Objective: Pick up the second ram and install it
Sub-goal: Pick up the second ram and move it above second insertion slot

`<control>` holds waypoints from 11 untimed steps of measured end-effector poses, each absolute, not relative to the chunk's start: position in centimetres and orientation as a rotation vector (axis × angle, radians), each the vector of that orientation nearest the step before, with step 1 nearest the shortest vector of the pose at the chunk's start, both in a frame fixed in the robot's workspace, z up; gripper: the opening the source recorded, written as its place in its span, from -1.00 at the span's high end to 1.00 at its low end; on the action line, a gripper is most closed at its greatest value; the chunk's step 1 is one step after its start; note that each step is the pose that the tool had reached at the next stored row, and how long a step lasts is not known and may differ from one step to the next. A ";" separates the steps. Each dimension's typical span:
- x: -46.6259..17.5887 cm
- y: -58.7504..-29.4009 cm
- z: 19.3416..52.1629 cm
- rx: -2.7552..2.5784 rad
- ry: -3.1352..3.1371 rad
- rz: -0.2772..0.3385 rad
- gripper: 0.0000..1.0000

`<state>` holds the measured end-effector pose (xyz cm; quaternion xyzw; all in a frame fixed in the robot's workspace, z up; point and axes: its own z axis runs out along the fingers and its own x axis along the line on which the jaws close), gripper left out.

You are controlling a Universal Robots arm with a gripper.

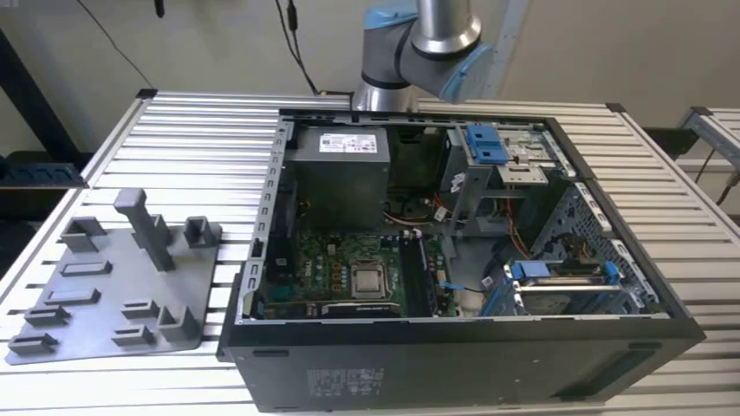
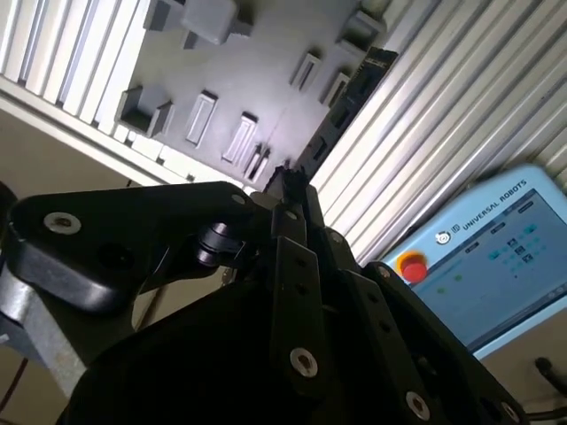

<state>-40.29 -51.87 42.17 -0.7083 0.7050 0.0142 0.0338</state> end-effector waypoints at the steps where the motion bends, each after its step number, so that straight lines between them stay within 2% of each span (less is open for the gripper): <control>1: -40.1 -51.9 42.2 -2.177 2.170 0.044 0.72; 11: -37.5 -51.9 42.1 -2.170 2.177 0.043 0.72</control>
